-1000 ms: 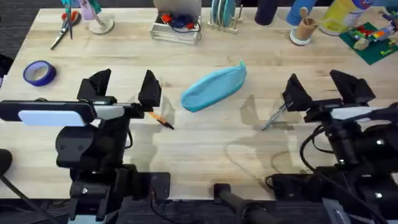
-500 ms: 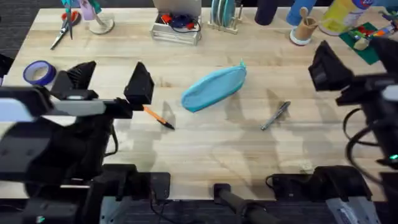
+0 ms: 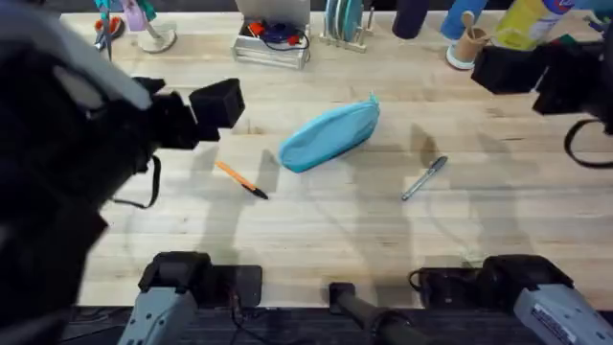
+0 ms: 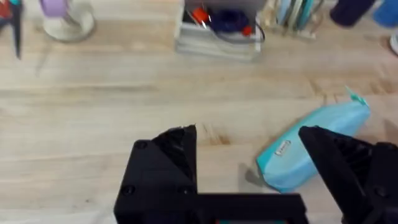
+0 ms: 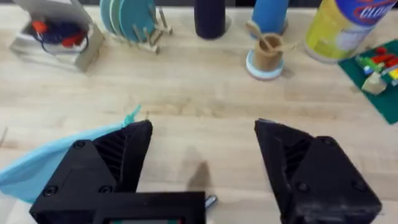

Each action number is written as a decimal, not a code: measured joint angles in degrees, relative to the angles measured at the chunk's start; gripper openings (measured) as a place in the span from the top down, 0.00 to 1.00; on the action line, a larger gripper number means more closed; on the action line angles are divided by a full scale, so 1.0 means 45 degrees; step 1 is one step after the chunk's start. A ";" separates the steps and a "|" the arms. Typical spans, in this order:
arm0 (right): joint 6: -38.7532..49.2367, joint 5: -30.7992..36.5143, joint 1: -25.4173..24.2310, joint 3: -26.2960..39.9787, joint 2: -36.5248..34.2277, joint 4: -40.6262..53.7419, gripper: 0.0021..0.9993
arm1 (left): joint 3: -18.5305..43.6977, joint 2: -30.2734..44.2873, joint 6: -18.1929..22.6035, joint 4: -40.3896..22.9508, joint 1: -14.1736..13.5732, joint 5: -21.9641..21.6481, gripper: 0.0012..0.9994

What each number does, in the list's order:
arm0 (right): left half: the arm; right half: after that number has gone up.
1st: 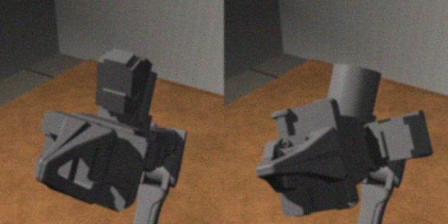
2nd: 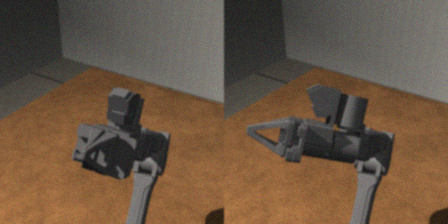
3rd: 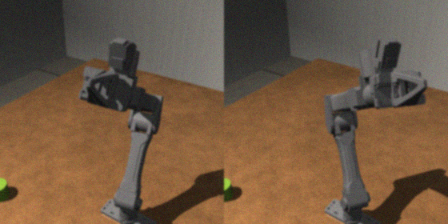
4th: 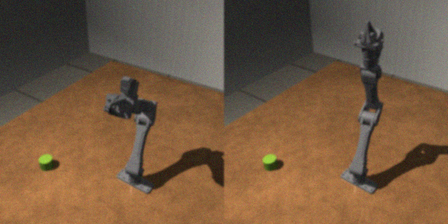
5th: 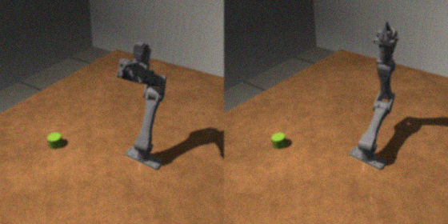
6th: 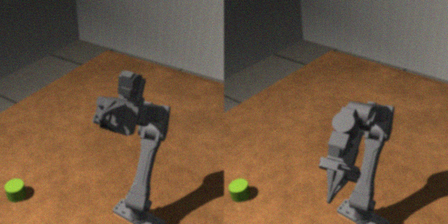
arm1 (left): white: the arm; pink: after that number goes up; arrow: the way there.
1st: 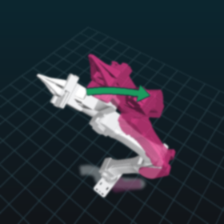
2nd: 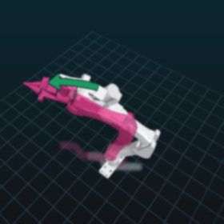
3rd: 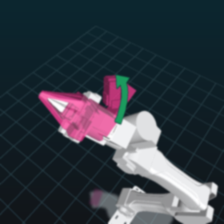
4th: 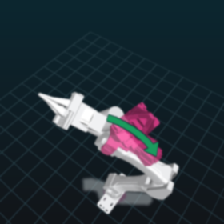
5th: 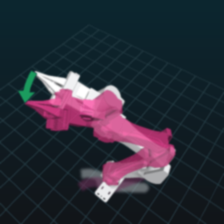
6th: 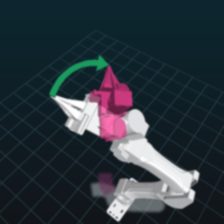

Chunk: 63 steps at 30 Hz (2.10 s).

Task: Unzip the bag, pick up the pens from the table one at a time and place them inside, then zip the bag closed.

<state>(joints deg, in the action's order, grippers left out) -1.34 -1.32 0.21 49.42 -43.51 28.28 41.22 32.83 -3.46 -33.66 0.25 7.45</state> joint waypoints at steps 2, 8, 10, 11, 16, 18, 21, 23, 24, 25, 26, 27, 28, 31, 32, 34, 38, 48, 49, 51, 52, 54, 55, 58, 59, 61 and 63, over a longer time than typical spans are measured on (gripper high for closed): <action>0.0000 0.0000 0.0000 0.0458 -0.0523 0.0489 0.00 | 0.0764 0.0907 -0.0012 -0.0803 0.0000 0.0279 0.01; 0.0015 0.0000 0.0000 0.0926 -0.1940 0.1627 0.00 | 0.2739 0.3063 -0.0051 -0.2149 0.0000 0.0668 0.01; 0.0017 0.0000 0.0022 0.0925 -0.2402 0.1713 0.00 | 0.3193 0.3523 -0.0055 -0.2389 0.0000 0.0728 0.01; 0.0015 0.0004 0.0039 0.0925 -0.2574 0.1699 0.00 | 0.3356 0.3704 -0.0055 -0.2473 0.0000 0.0738 0.01; 0.0019 0.0000 0.0117 0.0930 -0.2859 0.1441 0.00 | 0.3567 0.4475 -0.0055 -0.2767 0.0000 0.0776 0.01; 0.0018 0.0000 0.0117 0.0930 -0.2859 0.1436 0.00 | 0.3567 0.4789 -0.0055 -0.2771 0.0000 0.0776 0.01; 0.0015 0.0000 0.0117 0.0930 -0.2859 0.1436 0.00 | 0.3567 0.5104 -0.0060 -0.2934 0.0000 0.0776 0.01; 0.0017 0.0000 0.0117 0.0930 -0.2859 0.1436 0.00 | 0.3567 0.5234 -0.0060 -0.2958 0.0000 0.0776 0.01; 0.0015 0.0000 0.0117 0.0930 -0.2859 0.1436 0.00 | 0.3567 0.5283 -0.0060 -0.2969 0.0000 0.0776 0.01; 0.0015 0.0000 0.0117 0.0930 -0.2859 0.1436 0.00 | 0.3567 0.5315 -0.0060 -0.2985 0.0000 0.0776 0.01; 0.0016 0.0000 0.0117 0.0930 -0.2859 0.1436 0.00 | 0.3567 0.5339 -0.0060 -0.3025 0.0000 0.0776 0.01; 0.0015 0.0000 0.0117 0.0930 -0.2859 0.1436 0.00 | 0.3567 0.5359 -0.0061 -0.3058 0.0000 0.0776 0.01; 0.0019 0.0000 0.0117 0.0930 -0.2859 0.1436 0.00 | 0.3567 0.5359 -0.0062 -0.3060 0.0000 0.0776 0.01; 0.0015 0.0000 0.0117 0.0930 -0.2859 0.1436 0.00 | 0.3567 0.5359 -0.0065 -0.3446 0.0000 0.0776 0.01; 0.0015 0.0000 0.0117 0.0930 -0.2859 0.1436 0.00 | 0.3567 0.5359 -0.0065 -0.3630 -0.0003 0.0776 0.01; 0.0015 0.0000 0.0121 0.0930 -0.2859 0.1436 0.00 | 0.3567 0.5359 -0.0093 -0.3815 0.0000 0.0772 0.01; 0.0015 0.0000 0.0117 0.0930 -0.2859 0.1436 0.00 | 0.3567 0.5359 -0.0094 -0.3899 0.0000 0.0772 0.01; 0.0019 0.0000 0.0117 0.0930 -0.2859 0.1436 0.00 | 0.3567 0.5359 0.3384 -0.3961 0.0000 0.2262 0.01; 0.0015 0.0000 0.0117 0.0930 -0.2859 0.1436 0.00 | 0.3567 0.5359 0.3989 -0.3980 0.0000 0.2638 0.01; 0.0019 0.0000 0.0117 0.0934 -0.2859 0.1436 0.00 | 0.3567 0.5359 0.5079 -0.4019 0.0000 0.3338 0.01; 0.0019 0.0000 0.0117 0.0930 -0.2859 0.1436 0.00 | 0.3567 0.5359 0.5568 -0.4019 -0.0005 0.3662 0.01; 0.0019 0.0000 0.0117 0.0930 -0.2859 0.1436 0.00 | 0.3567 0.5359 0.6341 -0.4015 0.0000 0.4113 0.01; 0.0019 0.0000 0.0117 0.0930 -0.2859 0.1436 0.00 | 0.3567 0.5359 0.6684 -0.4013 -0.0001 0.4260 0.01; 0.0019 0.0000 0.0117 0.0931 -0.2859 0.1436 0.00 | 0.3567 0.5359 0.7499 -0.3985 -0.0004 0.4398 0.01; 0.0019 0.0000 0.0117 0.0933 -0.2857 0.1436 0.00 | 0.3567 0.5359 0.7733 -0.3978 0.0000 0.4353 0.01; 0.0019 0.0000 0.0117 0.0930 -0.2859 0.1436 0.00 | 0.3567 0.5359 0.8015 -0.4060 0.0000 0.4304 0.01; 0.0019 0.0000 0.0117 0.0930 -0.2859 0.1437 0.00 | 0.3567 0.5359 0.8209 -0.4228 0.0000 0.4420 0.01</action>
<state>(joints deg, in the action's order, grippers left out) -1.26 -1.32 0.73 53.60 -56.38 34.75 57.28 56.95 33.49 -52.69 0.25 27.34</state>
